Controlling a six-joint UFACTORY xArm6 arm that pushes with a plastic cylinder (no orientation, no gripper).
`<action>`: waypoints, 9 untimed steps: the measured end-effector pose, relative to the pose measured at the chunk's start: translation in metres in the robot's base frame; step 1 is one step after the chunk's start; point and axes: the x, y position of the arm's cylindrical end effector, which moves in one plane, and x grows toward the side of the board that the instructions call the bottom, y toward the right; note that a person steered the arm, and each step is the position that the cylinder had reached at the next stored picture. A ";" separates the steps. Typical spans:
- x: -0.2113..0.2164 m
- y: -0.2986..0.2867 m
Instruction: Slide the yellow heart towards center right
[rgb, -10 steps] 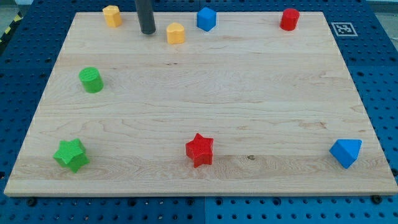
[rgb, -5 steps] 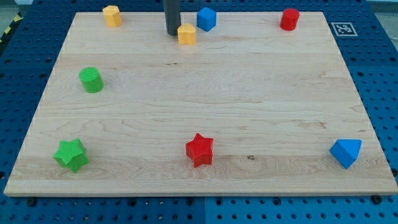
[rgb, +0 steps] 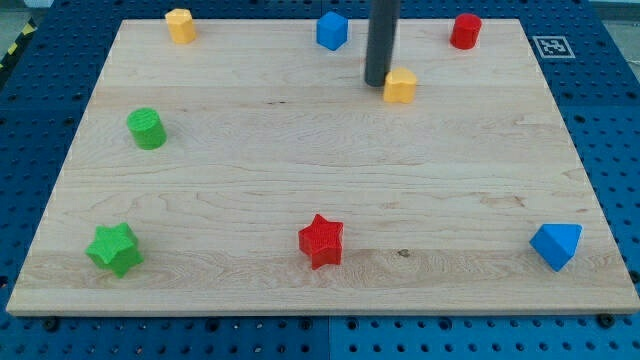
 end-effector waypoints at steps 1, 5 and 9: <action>0.011 0.028; 0.043 0.089; 0.088 0.113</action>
